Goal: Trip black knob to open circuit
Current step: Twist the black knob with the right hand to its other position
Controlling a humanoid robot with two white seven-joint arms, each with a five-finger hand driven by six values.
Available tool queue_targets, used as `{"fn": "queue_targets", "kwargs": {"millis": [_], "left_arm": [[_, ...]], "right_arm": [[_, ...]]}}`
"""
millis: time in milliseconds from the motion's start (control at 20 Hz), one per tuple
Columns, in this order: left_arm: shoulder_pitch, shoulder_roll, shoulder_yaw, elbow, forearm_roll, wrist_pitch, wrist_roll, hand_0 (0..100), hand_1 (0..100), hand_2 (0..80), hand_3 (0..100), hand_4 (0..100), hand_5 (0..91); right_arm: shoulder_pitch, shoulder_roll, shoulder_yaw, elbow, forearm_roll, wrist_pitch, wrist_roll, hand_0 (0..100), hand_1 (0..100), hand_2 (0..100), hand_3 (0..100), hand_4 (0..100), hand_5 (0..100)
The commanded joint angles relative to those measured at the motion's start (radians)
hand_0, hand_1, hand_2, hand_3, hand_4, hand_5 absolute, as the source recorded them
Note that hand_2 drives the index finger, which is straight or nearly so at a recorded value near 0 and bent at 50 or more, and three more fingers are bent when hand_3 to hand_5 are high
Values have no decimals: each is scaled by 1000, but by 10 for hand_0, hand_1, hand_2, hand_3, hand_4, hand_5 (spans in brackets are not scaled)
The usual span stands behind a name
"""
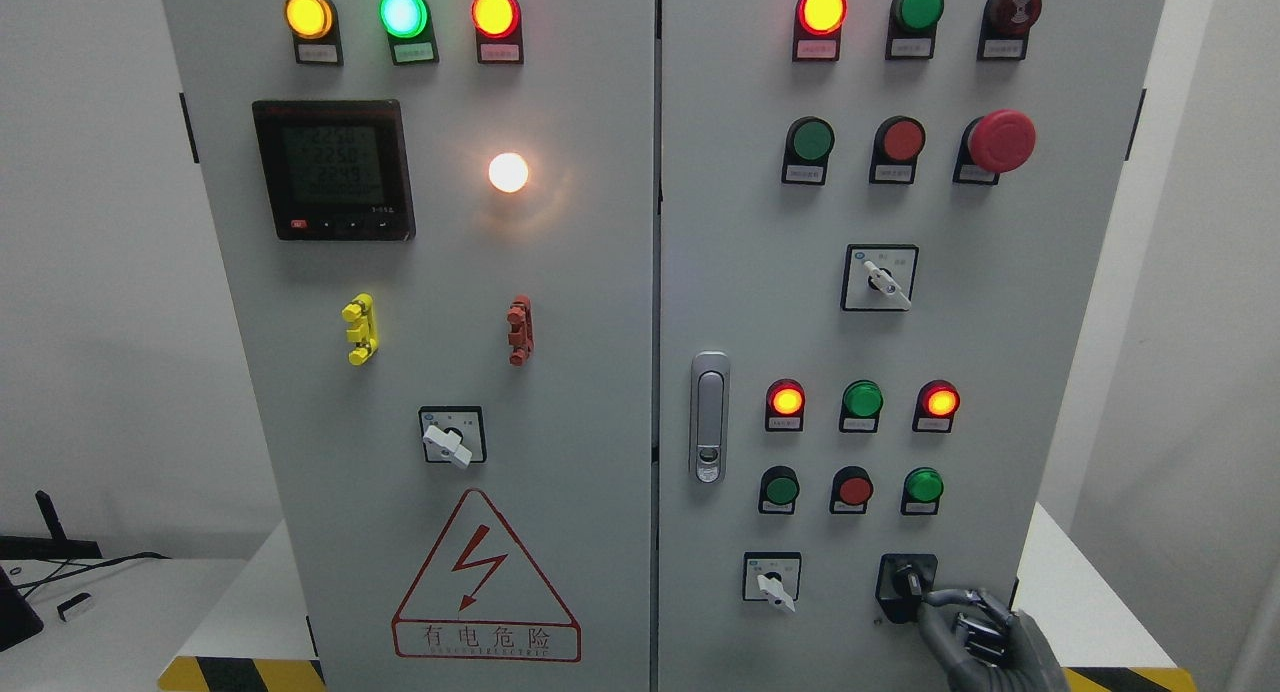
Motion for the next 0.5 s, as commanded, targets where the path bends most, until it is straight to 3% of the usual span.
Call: {"fn": "queue_targets", "kwargs": {"millis": [0,450], "left_arm": [[0,-1,0,0,-31,-1,-1,120,389,0,0,0,0],[0,0,0,0,-31,-1,-1,120,389,0,0,0,0]], "right_arm": [[-8,6,34,-2,0,3,-1,461,804,491,1000,981,892],[9,6,48,-4,0,-2,-1,455,802,485,1000,982,892]]}}
